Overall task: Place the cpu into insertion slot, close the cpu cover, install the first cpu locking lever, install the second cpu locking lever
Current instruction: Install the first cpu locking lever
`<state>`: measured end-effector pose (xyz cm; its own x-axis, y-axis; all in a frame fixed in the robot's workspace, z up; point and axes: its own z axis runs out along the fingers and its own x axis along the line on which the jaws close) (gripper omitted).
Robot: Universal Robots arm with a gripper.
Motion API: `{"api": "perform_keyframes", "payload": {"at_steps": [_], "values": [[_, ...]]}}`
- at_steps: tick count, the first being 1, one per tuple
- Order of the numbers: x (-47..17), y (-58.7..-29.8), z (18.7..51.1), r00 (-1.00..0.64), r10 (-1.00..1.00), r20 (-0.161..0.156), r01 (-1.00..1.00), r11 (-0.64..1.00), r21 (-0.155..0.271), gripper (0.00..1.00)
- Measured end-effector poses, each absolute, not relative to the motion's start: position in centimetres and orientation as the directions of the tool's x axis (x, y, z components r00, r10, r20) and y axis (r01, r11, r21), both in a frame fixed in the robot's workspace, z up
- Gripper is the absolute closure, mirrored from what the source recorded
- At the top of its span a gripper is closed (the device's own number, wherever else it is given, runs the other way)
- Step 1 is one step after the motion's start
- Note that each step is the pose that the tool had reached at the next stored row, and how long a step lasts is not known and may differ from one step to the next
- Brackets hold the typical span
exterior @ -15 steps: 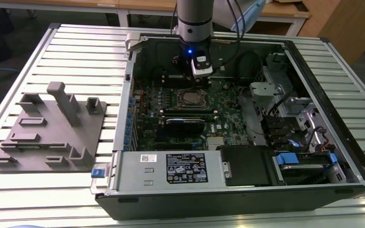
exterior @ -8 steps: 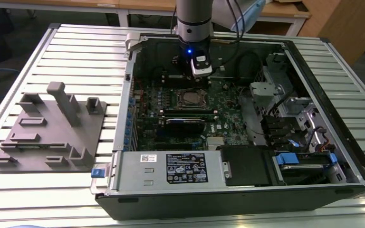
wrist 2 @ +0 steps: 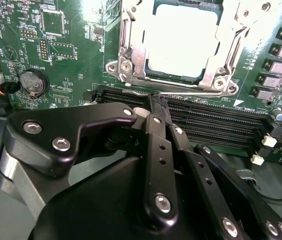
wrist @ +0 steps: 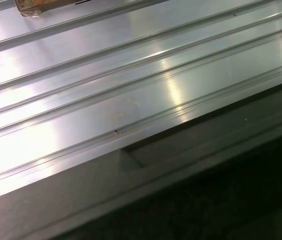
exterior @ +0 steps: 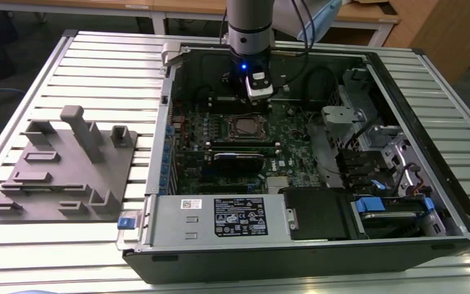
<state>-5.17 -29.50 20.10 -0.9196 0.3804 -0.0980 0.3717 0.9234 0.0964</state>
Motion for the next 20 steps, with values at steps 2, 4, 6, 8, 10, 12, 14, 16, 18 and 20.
{"api": "perform_keyframes", "payload": {"at_steps": [2, 4, 6, 8, 10, 12, 14, 16, 18, 20], "values": [[-5.16, -29.55, 20.1, -0.92, 0.38, -0.098, 0.371, 0.924, 0.096, 0.9], [-5.16, -29.59, 20.09, -0.92, 0.38, -0.099, 0.371, 0.924, 0.095, 0.9], [-5.17, -29.62, 20.09, -0.92, 0.38, -0.099, 0.371, 0.924, 0.095, 0.9], [-5.17, -29.68, 20.09, -0.92, 0.379, -0.1, 0.371, 0.924, 0.094, 0.9], [-5.17, -29.7, 20.08, -0.92, 0.379, -0.1, 0.371, 0.924, 0.094, 0.9], [-5.16, -29.71, 20.07, -0.92, 0.379, -0.1, 0.371, 0.924, 0.094, 0.9], [-5.17, -29.73, 20.05, -0.92, 0.379, -0.101, 0.371, 0.924, 0.094, 0.9], [-5.16, -29.75, 20.01, -0.92, 0.379, -0.102, 0.37, 0.924, 0.094, 0.9], [-5.16, -29.76, 19.96, -0.92, 0.379, -0.104, 0.37, 0.924, 0.095, 0.9], [-5.17, -29.77, 19.92, -0.919, 0.379, -0.104, 0.37, 0.924, 0.095, 0.9]]}}
